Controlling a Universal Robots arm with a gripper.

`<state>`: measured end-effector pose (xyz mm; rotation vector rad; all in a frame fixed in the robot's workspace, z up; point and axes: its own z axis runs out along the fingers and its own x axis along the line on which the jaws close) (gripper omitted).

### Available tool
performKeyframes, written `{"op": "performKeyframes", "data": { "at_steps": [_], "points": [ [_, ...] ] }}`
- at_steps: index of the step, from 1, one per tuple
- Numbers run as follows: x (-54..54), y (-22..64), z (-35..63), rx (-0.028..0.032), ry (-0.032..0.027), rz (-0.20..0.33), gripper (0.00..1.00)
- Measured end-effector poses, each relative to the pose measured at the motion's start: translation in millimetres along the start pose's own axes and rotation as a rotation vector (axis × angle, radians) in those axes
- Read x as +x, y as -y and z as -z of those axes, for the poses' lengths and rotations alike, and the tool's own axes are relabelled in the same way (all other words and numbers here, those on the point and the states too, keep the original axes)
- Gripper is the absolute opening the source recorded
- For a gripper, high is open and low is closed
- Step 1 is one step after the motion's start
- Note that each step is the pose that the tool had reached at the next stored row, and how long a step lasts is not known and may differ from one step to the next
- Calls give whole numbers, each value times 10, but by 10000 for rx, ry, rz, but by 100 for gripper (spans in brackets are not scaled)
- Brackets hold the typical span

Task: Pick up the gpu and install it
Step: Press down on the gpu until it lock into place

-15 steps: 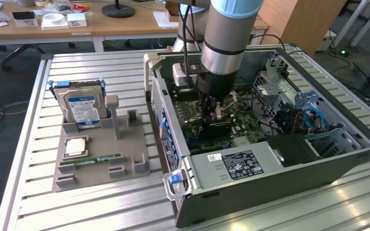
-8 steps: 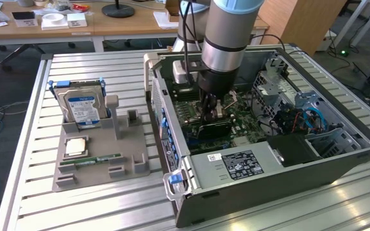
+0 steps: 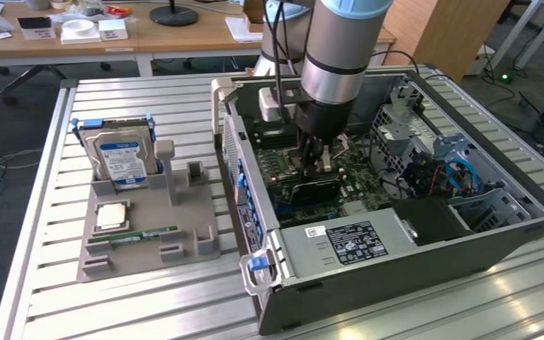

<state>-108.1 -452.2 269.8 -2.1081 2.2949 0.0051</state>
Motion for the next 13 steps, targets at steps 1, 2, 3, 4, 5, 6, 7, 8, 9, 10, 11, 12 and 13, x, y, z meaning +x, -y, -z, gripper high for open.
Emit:
{"op": "performKeyframes", "data": {
  "at_steps": [1,2,3,4,5,6,7,8,9,10,11,12,13],
  "points": [
    [-1,1,14,0,0,-2,11],
    [-2,3,36,1,2,-2,11],
    [-3,3,61,1,3,-3,11],
    [-4,5,90,1,2,-2,11],
    [-4,6,121,1,2,-1,11],
    [-5,6,156,2,3,-2,11],
    [-6,7,190,1,1,-1,11],
    [-7,7,224,1,1,-1,11],
    [-8,8,255,1,1,-1,11],
    [-9,8,284,1,2,-1,11],
    [-9,9,314,2,3,-1,11],
    [-10,10,345,1,3,-1,11],
    [-11,10,374,1,2,-1,11]
  ]
}}
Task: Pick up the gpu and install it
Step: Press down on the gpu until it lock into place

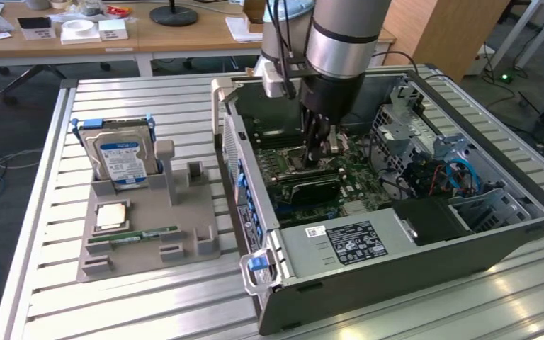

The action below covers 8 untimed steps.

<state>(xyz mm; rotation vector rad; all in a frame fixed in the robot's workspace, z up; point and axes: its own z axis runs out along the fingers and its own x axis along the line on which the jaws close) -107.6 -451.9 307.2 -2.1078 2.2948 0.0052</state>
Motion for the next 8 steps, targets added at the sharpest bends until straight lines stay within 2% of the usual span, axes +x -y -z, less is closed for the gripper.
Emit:
{"op": "performKeyframes", "data": {
  "at_steps": [4,8],
  "points": [
    [-3,2,100,-1,-1,0,11],
    [-4,3,142,0,1,0,11]
  ]
}}
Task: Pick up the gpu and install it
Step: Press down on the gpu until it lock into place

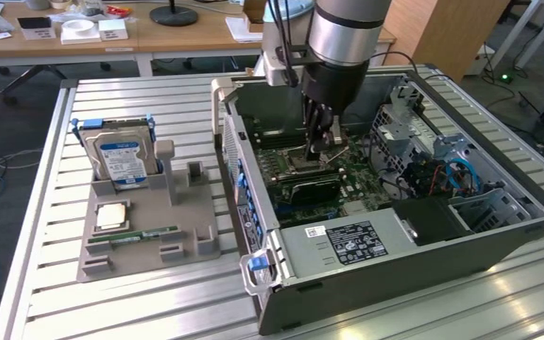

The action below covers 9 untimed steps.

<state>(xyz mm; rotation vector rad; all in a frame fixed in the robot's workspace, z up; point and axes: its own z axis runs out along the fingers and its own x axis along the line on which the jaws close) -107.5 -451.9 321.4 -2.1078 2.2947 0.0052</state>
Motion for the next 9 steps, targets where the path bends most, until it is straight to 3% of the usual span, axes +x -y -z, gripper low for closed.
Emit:
{"op": "performKeyframes", "data": {
  "at_steps": [9],
  "points": [
    [-2,17,33,-2,-3,1,11]
  ]
}}
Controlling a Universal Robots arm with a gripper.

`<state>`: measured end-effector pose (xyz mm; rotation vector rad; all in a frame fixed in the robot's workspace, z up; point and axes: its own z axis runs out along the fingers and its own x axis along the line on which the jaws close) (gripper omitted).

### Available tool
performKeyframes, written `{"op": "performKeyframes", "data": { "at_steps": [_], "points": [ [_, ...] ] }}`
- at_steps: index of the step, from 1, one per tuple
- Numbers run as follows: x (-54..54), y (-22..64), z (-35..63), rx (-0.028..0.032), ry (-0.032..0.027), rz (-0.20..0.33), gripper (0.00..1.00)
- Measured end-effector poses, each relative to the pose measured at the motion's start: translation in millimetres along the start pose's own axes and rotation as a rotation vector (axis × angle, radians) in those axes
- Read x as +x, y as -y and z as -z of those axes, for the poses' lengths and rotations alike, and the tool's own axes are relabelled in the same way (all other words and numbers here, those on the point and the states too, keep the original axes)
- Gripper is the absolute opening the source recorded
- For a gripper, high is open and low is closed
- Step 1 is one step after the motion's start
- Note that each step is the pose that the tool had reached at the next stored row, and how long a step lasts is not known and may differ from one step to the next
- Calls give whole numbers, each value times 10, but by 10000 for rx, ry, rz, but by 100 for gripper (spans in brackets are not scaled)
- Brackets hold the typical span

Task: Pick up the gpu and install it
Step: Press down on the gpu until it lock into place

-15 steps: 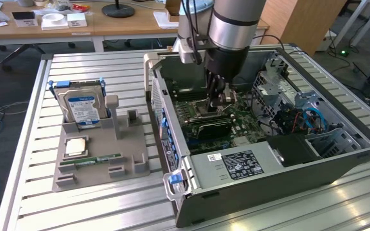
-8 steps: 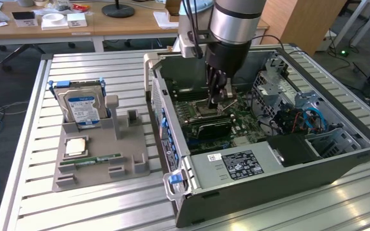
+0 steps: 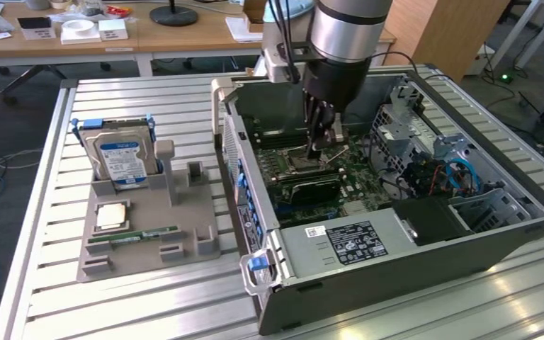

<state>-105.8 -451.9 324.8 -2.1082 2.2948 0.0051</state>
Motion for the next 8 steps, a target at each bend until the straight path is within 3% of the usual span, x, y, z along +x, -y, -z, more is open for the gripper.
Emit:
{"op": "performKeyframes", "data": {
  "at_steps": [8],
  "points": [
    [0,2,-1,1,2,-2,11]
  ]
}}
